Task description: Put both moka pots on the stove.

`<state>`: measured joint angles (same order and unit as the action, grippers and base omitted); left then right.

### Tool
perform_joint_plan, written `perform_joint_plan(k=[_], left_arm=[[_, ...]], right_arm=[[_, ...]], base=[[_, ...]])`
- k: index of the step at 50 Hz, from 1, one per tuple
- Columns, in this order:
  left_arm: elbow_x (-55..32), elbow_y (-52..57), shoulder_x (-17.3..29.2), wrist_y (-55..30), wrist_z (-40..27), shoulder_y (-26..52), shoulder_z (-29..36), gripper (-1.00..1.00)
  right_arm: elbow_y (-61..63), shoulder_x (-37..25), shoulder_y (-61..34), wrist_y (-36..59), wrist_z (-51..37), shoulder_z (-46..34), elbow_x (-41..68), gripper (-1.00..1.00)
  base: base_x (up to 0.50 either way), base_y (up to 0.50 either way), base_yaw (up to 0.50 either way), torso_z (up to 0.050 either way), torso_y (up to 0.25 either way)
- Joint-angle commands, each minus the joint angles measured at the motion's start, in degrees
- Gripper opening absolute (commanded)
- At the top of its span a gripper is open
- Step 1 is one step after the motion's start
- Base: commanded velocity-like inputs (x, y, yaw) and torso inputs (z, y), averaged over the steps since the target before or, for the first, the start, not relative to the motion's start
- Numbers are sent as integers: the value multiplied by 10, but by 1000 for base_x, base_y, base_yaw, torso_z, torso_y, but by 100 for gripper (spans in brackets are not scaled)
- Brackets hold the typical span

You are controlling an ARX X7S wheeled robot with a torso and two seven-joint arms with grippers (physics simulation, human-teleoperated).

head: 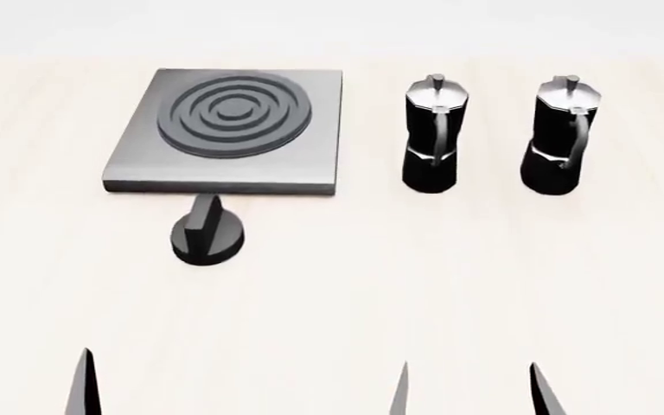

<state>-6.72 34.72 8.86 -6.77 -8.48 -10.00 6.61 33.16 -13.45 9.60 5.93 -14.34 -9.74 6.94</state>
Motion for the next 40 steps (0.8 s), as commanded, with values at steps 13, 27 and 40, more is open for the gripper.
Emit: perform_joint_plan(k=[13, 27, 40], left_arm=[[1, -13, 11, 12, -11, 1, 14, 100], [9, -2, 19, 12, -26, -3, 15, 100], [6, -13, 21, 15, -33, 1, 16, 100]], right_arm=[[2, -12, -2, 1, -14, -9, 5, 100], [-6, -16, -7, 0, -18, -14, 12, 100], [-19, -24, -13, -2, -21, -12, 17, 100]], base=[[186, 0, 0, 0, 0], [185, 0, 0, 0, 0], [185, 0, 0, 0, 0]])
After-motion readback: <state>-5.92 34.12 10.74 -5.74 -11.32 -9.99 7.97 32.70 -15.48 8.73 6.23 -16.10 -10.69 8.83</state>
